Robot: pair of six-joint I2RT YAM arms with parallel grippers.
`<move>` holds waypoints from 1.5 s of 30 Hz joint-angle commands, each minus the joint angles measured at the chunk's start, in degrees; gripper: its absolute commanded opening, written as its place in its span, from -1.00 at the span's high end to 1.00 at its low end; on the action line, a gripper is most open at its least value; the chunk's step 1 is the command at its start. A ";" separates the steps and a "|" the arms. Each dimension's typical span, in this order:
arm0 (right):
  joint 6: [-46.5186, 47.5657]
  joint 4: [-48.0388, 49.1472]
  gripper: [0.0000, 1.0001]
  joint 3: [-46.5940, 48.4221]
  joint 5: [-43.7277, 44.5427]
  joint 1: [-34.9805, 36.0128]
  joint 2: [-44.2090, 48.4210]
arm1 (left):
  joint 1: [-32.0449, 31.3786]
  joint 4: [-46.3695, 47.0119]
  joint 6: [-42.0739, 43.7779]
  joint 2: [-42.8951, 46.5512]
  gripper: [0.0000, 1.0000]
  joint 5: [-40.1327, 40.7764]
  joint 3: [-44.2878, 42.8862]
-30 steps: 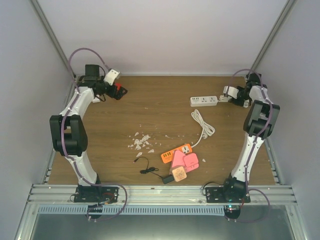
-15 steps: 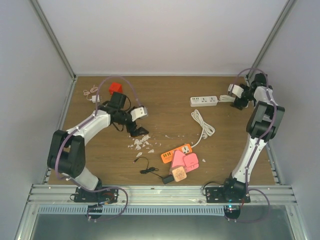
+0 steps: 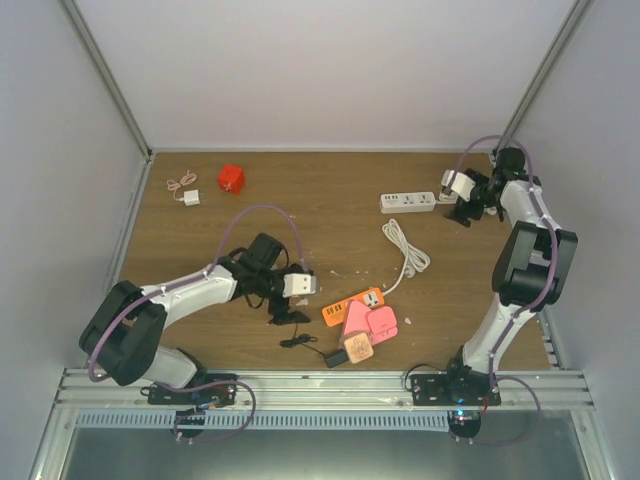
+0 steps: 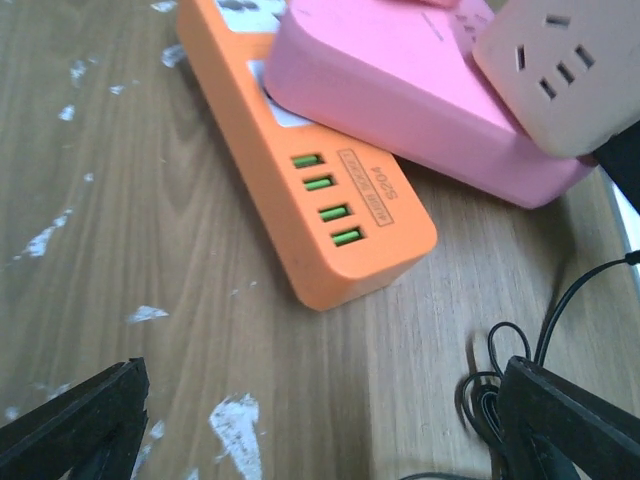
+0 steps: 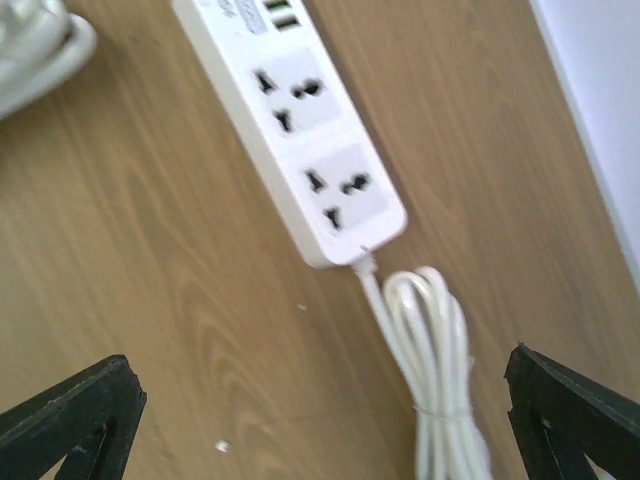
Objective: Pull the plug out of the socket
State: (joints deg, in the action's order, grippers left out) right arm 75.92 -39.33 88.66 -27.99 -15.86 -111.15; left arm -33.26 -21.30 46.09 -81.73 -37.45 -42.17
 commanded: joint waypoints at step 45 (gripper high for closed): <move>-2.26 -0.46 -0.99 -12.69 -3.99 2.50 9.88 | -9.09 15.41 -4.89 -12.20 0.03 18.06 -6.24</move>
State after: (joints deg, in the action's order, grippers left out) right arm 72.82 -38.68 76.44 -30.24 -13.50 -102.52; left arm -44.77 -6.35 36.58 -94.15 -15.16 -45.39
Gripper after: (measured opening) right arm 0.995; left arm 0.540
